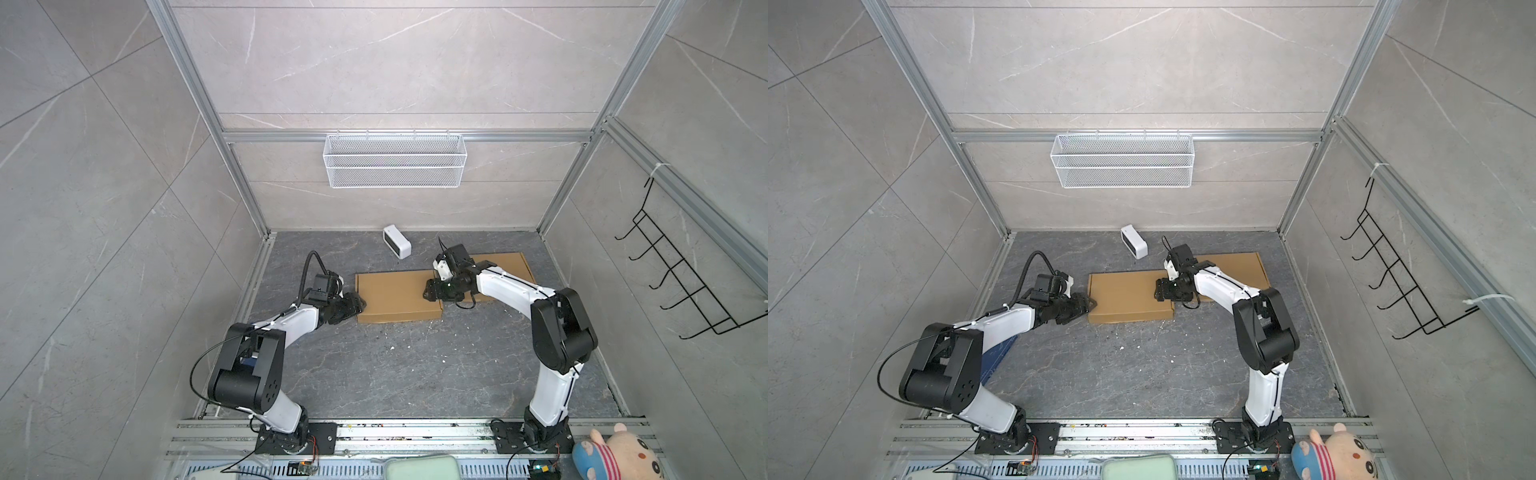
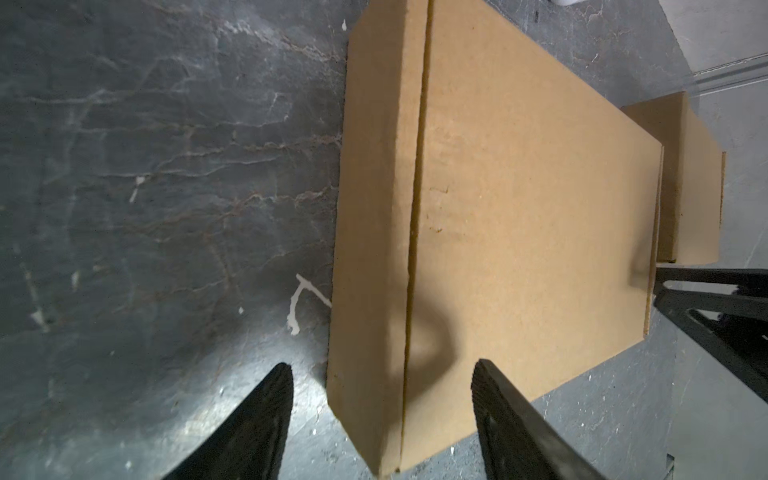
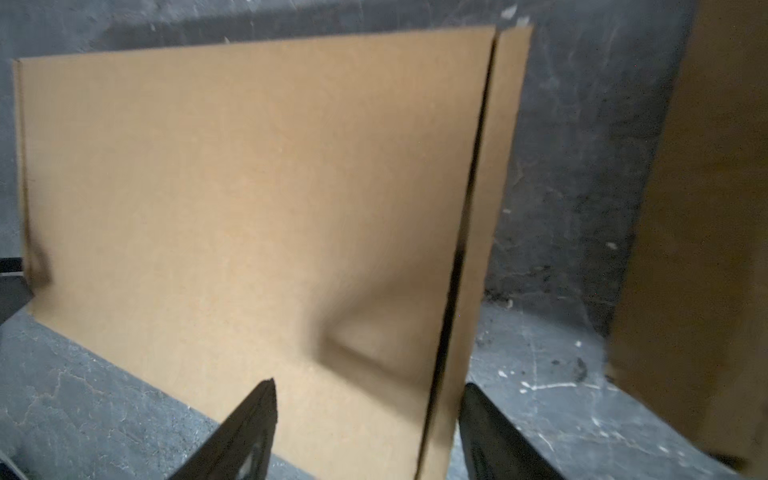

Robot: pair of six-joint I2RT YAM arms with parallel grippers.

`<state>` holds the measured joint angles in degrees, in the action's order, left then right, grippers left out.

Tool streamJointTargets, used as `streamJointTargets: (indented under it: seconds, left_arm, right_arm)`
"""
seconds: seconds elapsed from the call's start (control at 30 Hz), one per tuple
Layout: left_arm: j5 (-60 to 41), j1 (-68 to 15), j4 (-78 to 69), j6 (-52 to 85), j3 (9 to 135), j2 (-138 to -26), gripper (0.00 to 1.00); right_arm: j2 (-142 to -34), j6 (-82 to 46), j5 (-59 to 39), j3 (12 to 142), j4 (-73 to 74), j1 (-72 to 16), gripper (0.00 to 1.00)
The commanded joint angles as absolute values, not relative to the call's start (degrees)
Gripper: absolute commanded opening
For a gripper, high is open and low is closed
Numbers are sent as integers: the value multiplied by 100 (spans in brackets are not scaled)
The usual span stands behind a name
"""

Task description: Fold the paper box

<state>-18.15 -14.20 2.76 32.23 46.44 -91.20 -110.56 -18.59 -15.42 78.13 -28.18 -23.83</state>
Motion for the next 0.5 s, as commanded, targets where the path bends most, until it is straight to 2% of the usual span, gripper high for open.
streamJointTargets:
  seconds: [0.0, 0.47]
  left_arm:
    - [-1941, -1481, -27, 3336, 4908, -9223, 69]
    - [-2081, -1408, 110, 3116, 5757, -9919, 67]
  right_arm:
    - [-11257, -2127, -1947, 8016, -2649, -2353, 69]
    - [-12042, -2625, -2497, 8799, -2434, -2355, 65]
